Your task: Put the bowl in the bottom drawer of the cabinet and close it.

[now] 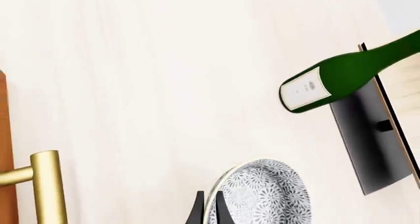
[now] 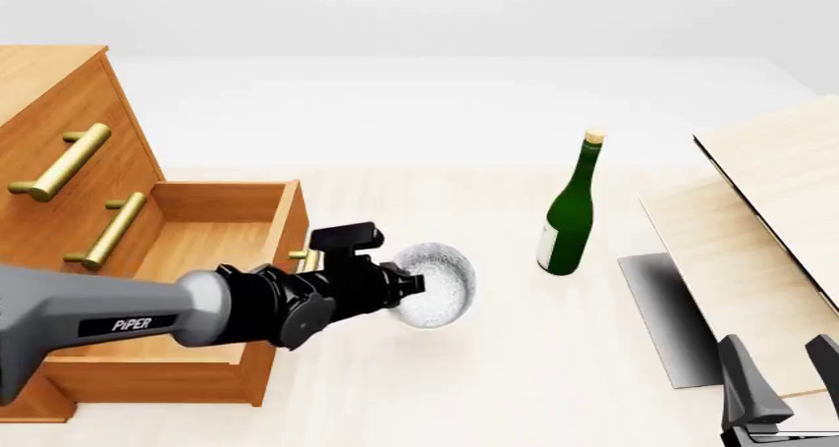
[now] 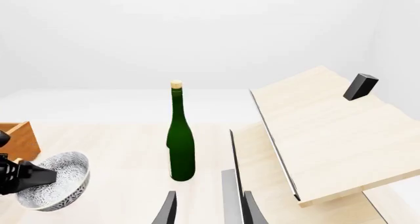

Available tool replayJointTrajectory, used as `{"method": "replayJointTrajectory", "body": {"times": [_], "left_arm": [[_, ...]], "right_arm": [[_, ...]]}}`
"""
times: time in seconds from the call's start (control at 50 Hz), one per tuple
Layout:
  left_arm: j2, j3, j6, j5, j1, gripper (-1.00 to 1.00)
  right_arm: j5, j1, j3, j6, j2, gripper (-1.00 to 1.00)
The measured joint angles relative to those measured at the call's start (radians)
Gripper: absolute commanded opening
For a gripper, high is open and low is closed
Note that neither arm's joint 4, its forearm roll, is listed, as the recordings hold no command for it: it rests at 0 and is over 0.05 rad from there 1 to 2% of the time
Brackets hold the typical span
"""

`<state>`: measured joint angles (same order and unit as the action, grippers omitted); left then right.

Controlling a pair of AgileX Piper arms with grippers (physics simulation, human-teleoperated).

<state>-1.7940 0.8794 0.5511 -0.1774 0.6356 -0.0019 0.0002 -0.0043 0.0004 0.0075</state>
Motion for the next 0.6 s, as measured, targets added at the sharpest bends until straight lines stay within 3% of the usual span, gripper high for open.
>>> {"method": "replayJointTrajectory", "body": {"times": [0.6], "left_arm": [[0.143,-0.051,-0.067,0.035,-0.025,-1.00]], "right_arm": [[0.000,0.000,0.000,0.000,0.000,1.00]]}}
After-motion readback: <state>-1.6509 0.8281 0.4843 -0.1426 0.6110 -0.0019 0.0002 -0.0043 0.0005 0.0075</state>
